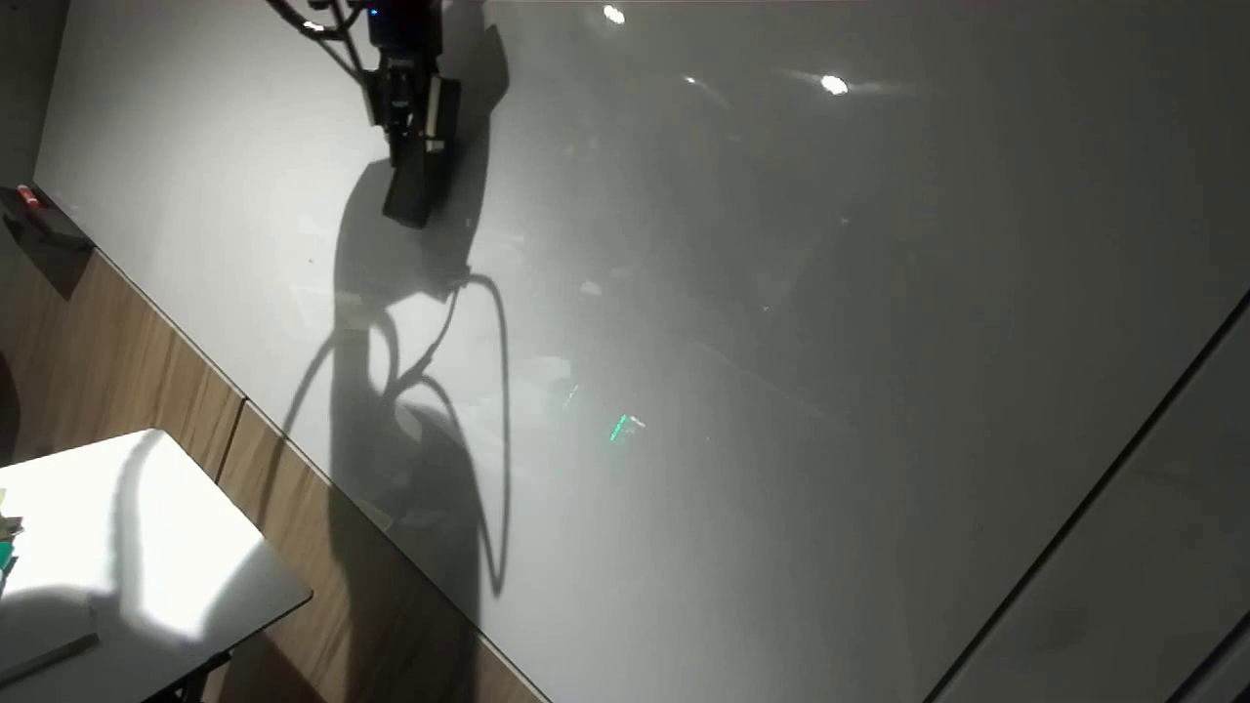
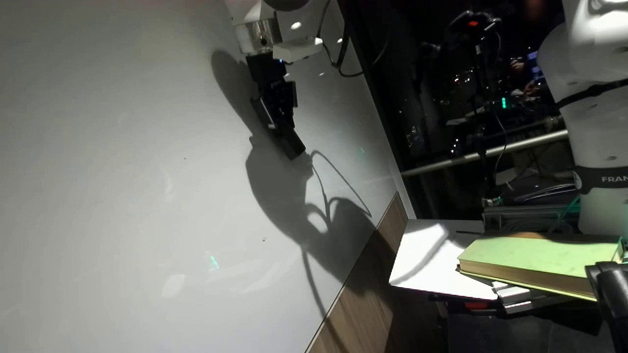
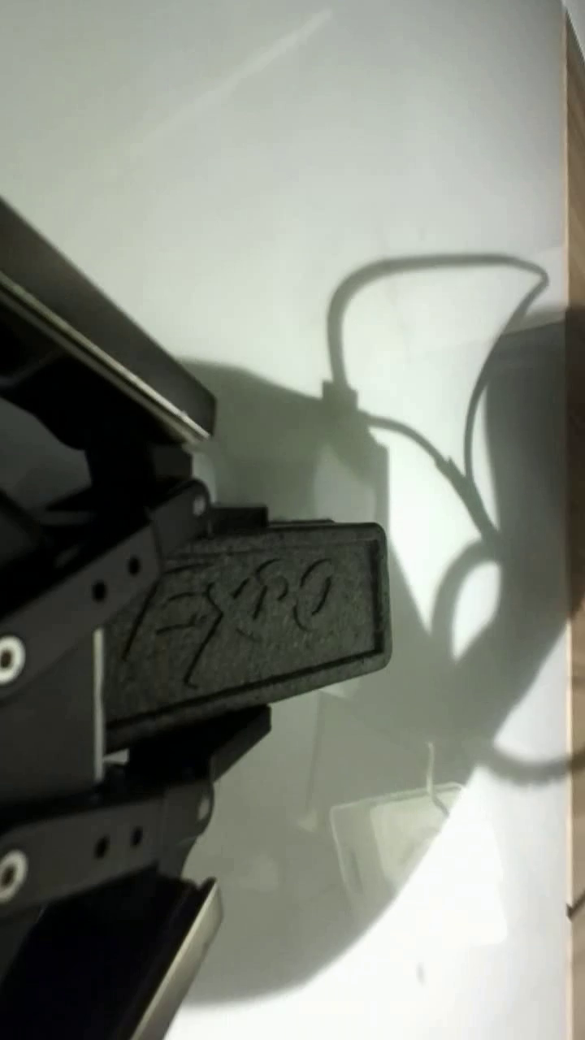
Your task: Use the eraser from the table to wipe the whiteboard.
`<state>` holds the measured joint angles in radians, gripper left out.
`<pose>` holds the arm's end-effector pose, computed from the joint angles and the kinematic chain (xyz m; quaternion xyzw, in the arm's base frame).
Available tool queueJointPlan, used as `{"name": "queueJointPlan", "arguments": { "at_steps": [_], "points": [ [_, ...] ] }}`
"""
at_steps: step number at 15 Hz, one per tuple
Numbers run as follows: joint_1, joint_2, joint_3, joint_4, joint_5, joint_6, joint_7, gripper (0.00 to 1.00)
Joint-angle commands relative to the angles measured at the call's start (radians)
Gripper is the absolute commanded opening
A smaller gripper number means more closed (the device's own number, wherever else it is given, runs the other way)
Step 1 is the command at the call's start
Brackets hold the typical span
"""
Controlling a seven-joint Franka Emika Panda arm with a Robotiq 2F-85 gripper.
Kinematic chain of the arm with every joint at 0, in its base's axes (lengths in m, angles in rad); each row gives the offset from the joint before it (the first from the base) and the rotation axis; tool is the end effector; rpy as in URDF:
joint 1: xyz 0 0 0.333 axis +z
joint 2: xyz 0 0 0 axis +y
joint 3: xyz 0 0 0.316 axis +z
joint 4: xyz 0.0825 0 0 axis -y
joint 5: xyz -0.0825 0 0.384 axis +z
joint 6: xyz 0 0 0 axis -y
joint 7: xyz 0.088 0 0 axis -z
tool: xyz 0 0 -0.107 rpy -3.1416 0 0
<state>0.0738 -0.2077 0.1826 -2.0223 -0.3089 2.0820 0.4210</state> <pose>0.5077 0.1243 0.5676 0.9782 -0.0230 0.1750 0.1096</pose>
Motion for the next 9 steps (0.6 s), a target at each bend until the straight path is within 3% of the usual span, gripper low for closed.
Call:
{"name": "queueJointPlan", "arguments": {
  "at_steps": [1,4,9],
  "points": [
    [0.046,0.000,0.053,-0.171,0.024,0.109,0.092,0.29],
    [0.053,0.011,0.067,-0.313,-0.007,0.172,0.139,0.29],
    [0.015,0.021,0.032,-0.507,-0.047,0.238,0.162,0.29]
  ]
}}
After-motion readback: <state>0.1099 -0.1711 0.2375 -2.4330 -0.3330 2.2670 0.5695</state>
